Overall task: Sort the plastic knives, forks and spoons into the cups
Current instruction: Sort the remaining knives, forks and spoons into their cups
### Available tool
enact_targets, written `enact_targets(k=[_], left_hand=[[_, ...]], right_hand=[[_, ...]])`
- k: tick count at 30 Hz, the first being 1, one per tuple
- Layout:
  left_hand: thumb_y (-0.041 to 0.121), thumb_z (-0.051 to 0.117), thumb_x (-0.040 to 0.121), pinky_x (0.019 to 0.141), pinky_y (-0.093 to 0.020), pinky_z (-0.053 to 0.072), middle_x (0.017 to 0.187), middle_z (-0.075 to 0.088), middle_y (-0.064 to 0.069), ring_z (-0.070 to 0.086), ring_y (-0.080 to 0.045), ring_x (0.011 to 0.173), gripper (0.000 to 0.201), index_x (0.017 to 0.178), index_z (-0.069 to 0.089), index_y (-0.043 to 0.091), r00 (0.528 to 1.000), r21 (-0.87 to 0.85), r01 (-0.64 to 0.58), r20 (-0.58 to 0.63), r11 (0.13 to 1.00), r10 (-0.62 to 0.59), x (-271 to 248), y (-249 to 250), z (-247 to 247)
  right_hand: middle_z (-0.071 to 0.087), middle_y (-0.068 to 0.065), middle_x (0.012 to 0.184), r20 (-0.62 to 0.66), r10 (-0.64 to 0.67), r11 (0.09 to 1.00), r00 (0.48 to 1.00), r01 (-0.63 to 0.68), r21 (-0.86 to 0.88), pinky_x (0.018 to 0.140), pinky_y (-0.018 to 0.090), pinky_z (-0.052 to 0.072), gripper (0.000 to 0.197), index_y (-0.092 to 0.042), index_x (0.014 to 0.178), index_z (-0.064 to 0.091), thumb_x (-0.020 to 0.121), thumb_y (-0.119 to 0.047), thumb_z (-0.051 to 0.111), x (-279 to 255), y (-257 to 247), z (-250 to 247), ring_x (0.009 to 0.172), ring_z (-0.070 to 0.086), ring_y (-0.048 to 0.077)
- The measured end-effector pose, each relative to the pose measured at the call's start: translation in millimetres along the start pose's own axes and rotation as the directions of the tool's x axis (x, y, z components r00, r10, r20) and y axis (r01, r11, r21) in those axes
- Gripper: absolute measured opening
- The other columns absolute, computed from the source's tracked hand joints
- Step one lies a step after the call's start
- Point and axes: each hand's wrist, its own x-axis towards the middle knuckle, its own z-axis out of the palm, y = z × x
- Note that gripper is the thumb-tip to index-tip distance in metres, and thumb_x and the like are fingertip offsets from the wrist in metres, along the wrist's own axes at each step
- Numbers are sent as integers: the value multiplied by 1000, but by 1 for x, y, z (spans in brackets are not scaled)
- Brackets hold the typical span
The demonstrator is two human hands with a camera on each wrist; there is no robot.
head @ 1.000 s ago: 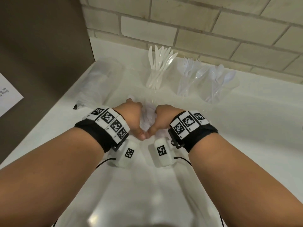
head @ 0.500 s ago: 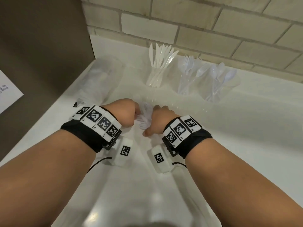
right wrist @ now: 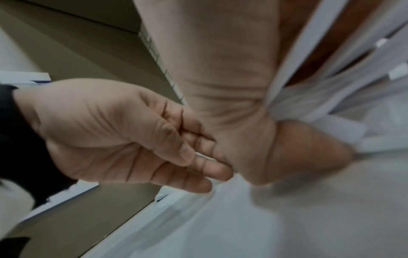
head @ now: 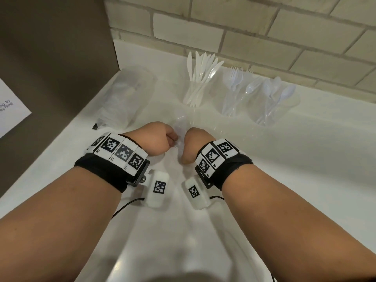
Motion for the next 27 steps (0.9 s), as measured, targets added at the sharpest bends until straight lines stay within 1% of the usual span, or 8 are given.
enact_targets(k=[4, 7, 11, 15, 19, 22, 24, 27], left_hand=[[-5, 62, 84, 100, -35, 48, 113, 68, -11, 64, -24, 107, 39, 122, 61, 5, 1000, -112, 20, 13, 994, -19, -1, 0, 2], [-15, 55, 84, 96, -39, 51, 105, 63, -9, 63, -24, 103, 43, 125, 55, 1, 996, -322, 83, 47, 943, -72, -2, -1, 4], [-20, 46, 87, 71, -17, 53, 113, 57, -15, 61, -15, 91, 44, 127, 49, -2, 993, -540, 118, 89, 833, -83, -7, -1, 4], [-17, 44, 89, 96, -33, 46, 122, 57, -17, 56, -28, 116, 39, 119, 54, 4, 993, -675, 110, 97, 730, -60, -13, 1, -1], [-15, 37, 88, 78, -32, 53, 107, 58, -11, 65, -28, 101, 35, 106, 57, 8, 987, -719, 109, -3, 687, -160, -12, 5, 2], [-2, 39, 90, 65, -30, 49, 98, 52, -6, 58, -21, 90, 27, 109, 52, 14, 924, -755, 80, -189, 651, -333, -4, 2, 1], [7, 43, 91, 73, -34, 51, 103, 52, -4, 52, -19, 91, 30, 118, 50, 18, 888, -712, 71, -273, 699, -369, 4, -6, -1], [22, 45, 95, 100, -42, 46, 110, 49, -1, 51, -24, 103, 42, 137, 41, 21, 880, -664, 84, -300, 743, -368, 10, -8, -3]], right_hand=[[55, 2, 79, 8, 9, 1000, 1000, -9, 2, 73, 31, 57, 24, -13, 73, 45, 75, -20, 68, 1, 1, -2, 79, 62, 21], [57, 3, 80, 15, 16, 1000, 1000, -16, 2, 73, 32, 56, 21, -12, 81, 50, 75, -20, 68, 1, 1, -2, 78, 62, 22], [56, 2, 78, -24, 26, 999, 999, -25, 19, 66, 29, 52, 23, -12, 75, 47, 75, -17, 69, 3, 2, 1, 74, 59, 21], [51, 3, 82, -69, 15, 995, 997, -8, 103, 68, 29, 48, 20, -8, 100, 51, 82, -11, 61, 4, 4, 1, 79, 55, 22], [44, 1, 70, -90, 14, 995, 996, -4, 103, 66, 29, 45, 14, -10, 81, 44, 82, -10, 58, 5, 8, 2, 76, 54, 23], [45, 2, 70, -50, 14, 995, 999, -9, 100, 68, 30, 44, 22, -12, 67, 38, 85, -9, 52, 4, 15, -2, 77, 53, 23], [44, 2, 72, -29, -2, 991, 1000, 6, 136, 75, 31, 43, 25, -13, 67, 38, 90, -14, 48, 2, 20, -7, 80, 51, 23], [51, 5, 87, -89, -26, 979, 996, 44, 198, 74, 29, 44, 8, -9, 86, 48, 85, -11, 56, -1, 26, -16, 91, 57, 26]])
